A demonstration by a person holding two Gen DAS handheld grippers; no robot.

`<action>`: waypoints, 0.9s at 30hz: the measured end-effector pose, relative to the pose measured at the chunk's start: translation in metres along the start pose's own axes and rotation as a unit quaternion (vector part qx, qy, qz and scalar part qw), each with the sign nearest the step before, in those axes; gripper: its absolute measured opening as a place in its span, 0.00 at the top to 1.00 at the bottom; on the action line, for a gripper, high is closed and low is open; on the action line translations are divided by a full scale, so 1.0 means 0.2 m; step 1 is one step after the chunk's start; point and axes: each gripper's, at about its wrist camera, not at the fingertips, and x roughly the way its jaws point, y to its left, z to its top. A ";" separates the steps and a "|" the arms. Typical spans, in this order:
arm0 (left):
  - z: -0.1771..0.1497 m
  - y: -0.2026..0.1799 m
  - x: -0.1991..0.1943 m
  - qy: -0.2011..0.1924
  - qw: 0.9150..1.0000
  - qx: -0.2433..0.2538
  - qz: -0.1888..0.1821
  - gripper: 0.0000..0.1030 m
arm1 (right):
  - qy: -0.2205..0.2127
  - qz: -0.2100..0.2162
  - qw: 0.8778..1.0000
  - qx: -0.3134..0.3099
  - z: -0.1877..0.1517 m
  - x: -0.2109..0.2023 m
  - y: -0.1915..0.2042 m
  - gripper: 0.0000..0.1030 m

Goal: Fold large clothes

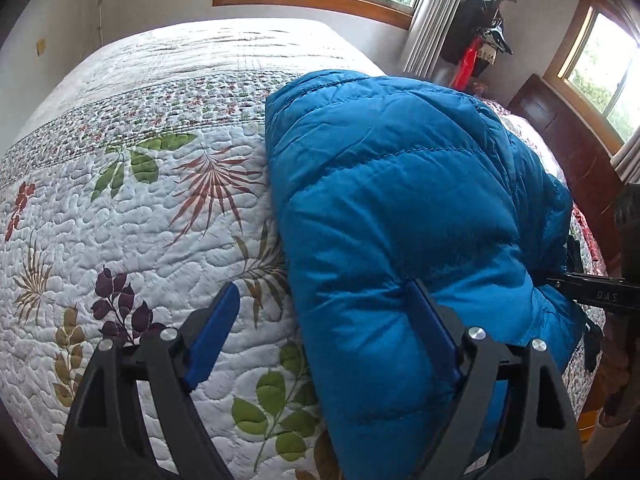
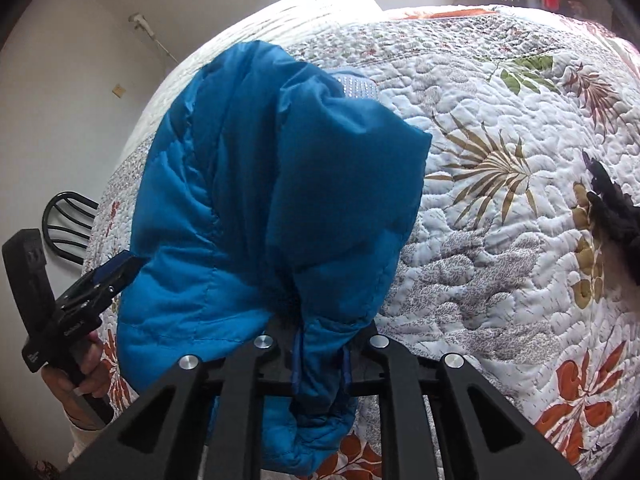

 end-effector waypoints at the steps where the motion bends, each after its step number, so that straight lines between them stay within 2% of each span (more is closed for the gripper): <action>1: 0.00 0.00 0.00 0.002 1.000 -0.004 -0.003 0.17 | -0.001 0.001 1.000 -0.001 0.00 0.00 0.00 0.86; 2: 0.01 0.01 0.00 0.005 1.000 -0.006 -0.004 0.18 | 0.000 0.000 1.000 -0.002 0.00 -0.02 0.01 0.85; 4: 0.03 0.01 -0.04 0.011 1.000 -0.014 -0.008 0.22 | -0.003 -0.011 1.000 -0.005 0.00 -0.07 0.03 0.75; 6: 0.06 0.01 -0.12 0.002 1.000 -0.024 -0.019 0.23 | -0.029 -0.039 0.999 -0.014 0.00 -0.19 0.06 0.69; 8: 0.07 -0.02 -0.23 -0.021 0.999 -0.032 -0.026 0.24 | -0.064 -0.070 0.995 -0.032 -0.01 -0.31 0.13 0.69; 10: 0.08 -0.10 -0.31 -0.033 0.999 -0.014 -0.026 0.24 | -0.089 -0.062 0.993 -0.049 -0.01 -0.41 0.21 0.69; 12: 0.08 -0.20 -0.35 -0.037 0.999 0.005 -0.026 0.24 | -0.092 -0.048 0.992 -0.072 0.00 -0.44 0.31 0.70; 13: 0.08 -0.24 -0.34 -0.034 0.999 0.013 -0.028 0.24 | -0.093 -0.048 0.991 -0.086 0.00 -0.43 0.36 0.71; 15: 0.07 -0.29 -0.29 -0.021 0.999 0.021 -0.025 0.24 | -0.071 -0.046 0.990 -0.110 0.00 -0.36 0.43 0.83; 17: 0.05 -0.30 -0.21 -0.004 1.000 0.022 -0.022 0.27 | -0.049 -0.062 0.990 -0.113 -0.01 -0.26 0.47 0.86; 19: 0.02 -0.30 -0.12 0.015 0.999 0.021 -0.021 0.27 | -0.039 -0.094 0.989 -0.111 -0.03 -0.16 0.46 0.86; 21: -0.01 -0.29 -0.08 0.005 0.999 0.034 -0.004 0.21 | -0.024 -0.091 0.990 -0.103 -0.04 -0.09 0.42 0.86; 27: -0.05 -0.29 -0.02 0.006 0.999 0.047 0.011 0.17 | -0.015 -0.079 0.993 -0.091 -0.08 0.00 0.34 0.87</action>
